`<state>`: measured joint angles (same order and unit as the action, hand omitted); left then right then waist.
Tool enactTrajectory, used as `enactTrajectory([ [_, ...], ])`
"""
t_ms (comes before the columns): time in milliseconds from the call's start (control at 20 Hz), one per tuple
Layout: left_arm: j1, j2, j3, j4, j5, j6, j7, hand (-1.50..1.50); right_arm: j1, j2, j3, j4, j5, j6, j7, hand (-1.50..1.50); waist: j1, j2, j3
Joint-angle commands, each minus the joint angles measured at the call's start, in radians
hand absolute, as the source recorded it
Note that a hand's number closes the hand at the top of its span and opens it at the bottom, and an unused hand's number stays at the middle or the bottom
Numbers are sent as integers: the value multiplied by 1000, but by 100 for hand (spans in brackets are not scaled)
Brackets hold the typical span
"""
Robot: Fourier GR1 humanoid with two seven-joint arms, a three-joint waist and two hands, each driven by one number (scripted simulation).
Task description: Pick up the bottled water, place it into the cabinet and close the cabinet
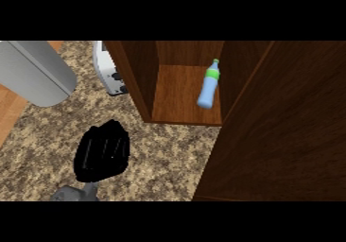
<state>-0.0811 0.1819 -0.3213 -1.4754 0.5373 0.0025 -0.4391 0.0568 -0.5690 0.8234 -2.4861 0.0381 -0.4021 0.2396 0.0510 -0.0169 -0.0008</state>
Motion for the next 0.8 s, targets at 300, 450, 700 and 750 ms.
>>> enactTrajectory([
  [300, 339, 174, 60, -398, 54, -15, 39, 150, -213, 197, 131, -23, 59, -5, 251, 150, -10, 5, -3],
  [450, 455, 229, 103, -468, 105, -83, 12, 150, -295, 239, 77, -30, 49, -8, 339, 150, -9, 6, -4],
  [700, 619, 271, 165, -541, 134, -155, -44, 150, -498, 458, 31, 154, 126, -47, 444, 150, -16, 8, -2],
  [750, 624, 272, 178, -566, 155, -149, -25, 150, -549, 492, -31, 159, 103, -38, 508, 150, -20, 11, -2],
])
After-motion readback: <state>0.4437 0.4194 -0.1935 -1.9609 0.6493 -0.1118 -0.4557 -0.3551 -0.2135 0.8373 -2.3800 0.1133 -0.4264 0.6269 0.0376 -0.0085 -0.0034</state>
